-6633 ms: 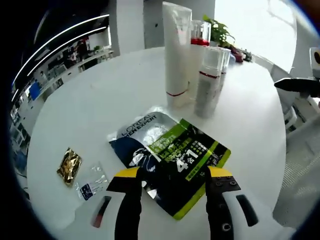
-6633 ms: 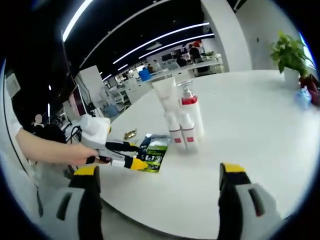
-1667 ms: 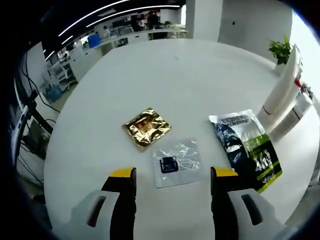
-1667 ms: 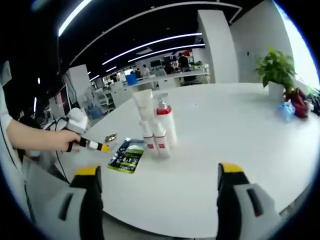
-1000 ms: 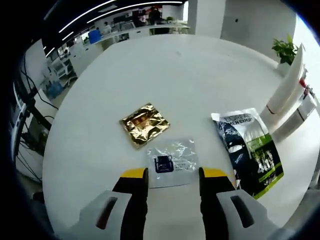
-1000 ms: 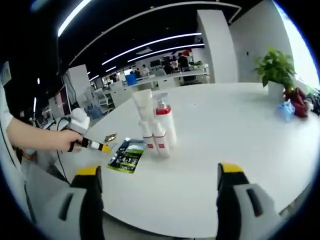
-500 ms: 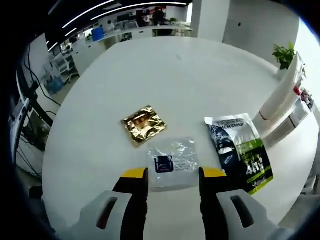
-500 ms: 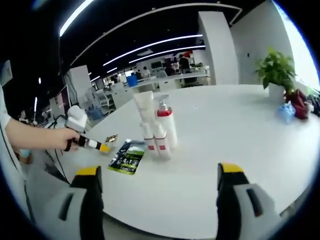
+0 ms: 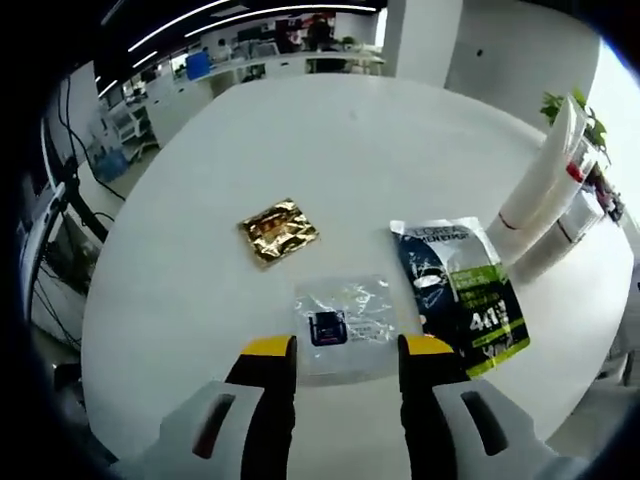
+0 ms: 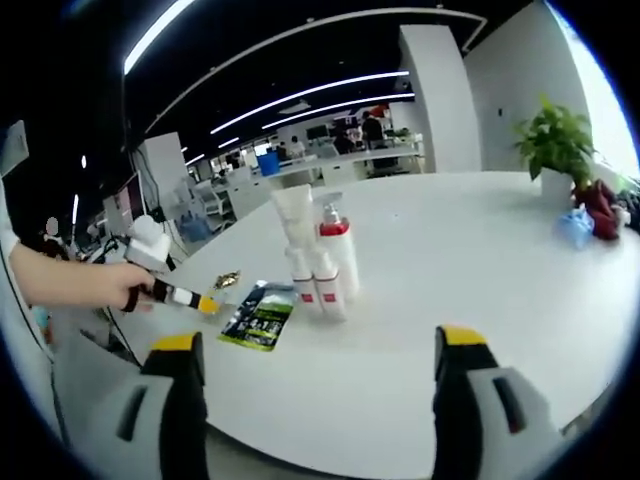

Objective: Arrange the skincare products in the storage area until every visible bottle or jar stands upright without overlapping.

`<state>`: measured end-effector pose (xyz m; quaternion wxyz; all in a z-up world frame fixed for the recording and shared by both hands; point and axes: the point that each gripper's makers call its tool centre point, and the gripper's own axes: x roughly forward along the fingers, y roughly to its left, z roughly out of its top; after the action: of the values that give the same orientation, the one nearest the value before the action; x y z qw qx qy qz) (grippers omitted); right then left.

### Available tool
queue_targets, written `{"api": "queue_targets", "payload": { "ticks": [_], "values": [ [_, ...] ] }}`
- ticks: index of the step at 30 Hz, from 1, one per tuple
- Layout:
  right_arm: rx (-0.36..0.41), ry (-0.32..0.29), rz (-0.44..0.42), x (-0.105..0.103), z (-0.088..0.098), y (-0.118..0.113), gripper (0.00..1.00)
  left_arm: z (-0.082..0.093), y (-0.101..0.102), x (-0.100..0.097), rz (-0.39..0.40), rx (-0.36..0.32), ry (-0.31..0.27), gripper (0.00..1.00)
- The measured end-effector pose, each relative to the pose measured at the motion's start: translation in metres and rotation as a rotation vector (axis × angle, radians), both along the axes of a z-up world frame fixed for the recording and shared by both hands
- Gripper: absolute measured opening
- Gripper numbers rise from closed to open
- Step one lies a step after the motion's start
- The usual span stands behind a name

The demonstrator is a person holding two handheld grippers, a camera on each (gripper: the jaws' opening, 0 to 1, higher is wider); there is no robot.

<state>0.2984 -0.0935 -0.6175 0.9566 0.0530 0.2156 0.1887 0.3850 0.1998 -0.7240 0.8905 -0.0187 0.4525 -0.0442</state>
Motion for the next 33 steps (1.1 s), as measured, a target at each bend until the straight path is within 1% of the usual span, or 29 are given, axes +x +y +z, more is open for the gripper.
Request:
{"api": "queue_targets", "payload": {
  "ticks": [4, 13, 19, 26, 33],
  "values": [
    [0.003, -0.001, 0.002, 0.000, 0.000, 0.000, 0.96, -0.001, -0.004, -0.003, -0.002, 0.003, -0.003, 0.38],
    [0.007, 0.001, 0.000, 0.000, 0.000, 0.000, 0.96, -0.009, -0.009, -0.012, -0.016, 0.019, 0.016, 0.38],
    [0.007, 0.006, -0.006, 0.000, -0.001, -0.001, 0.96, -0.015, -0.008, -0.011, -0.008, 0.019, 0.022, 0.38],
    [0.009, 0.008, -0.014, 0.001, -0.001, -0.003, 0.96, -0.016, -0.012, -0.010, -0.008, 0.012, 0.025, 0.38],
    [0.005, 0.011, -0.015, 0.001, -0.002, -0.003, 0.96, -0.017, -0.012, -0.011, -0.014, 0.021, 0.021, 0.38]
  ]
}}
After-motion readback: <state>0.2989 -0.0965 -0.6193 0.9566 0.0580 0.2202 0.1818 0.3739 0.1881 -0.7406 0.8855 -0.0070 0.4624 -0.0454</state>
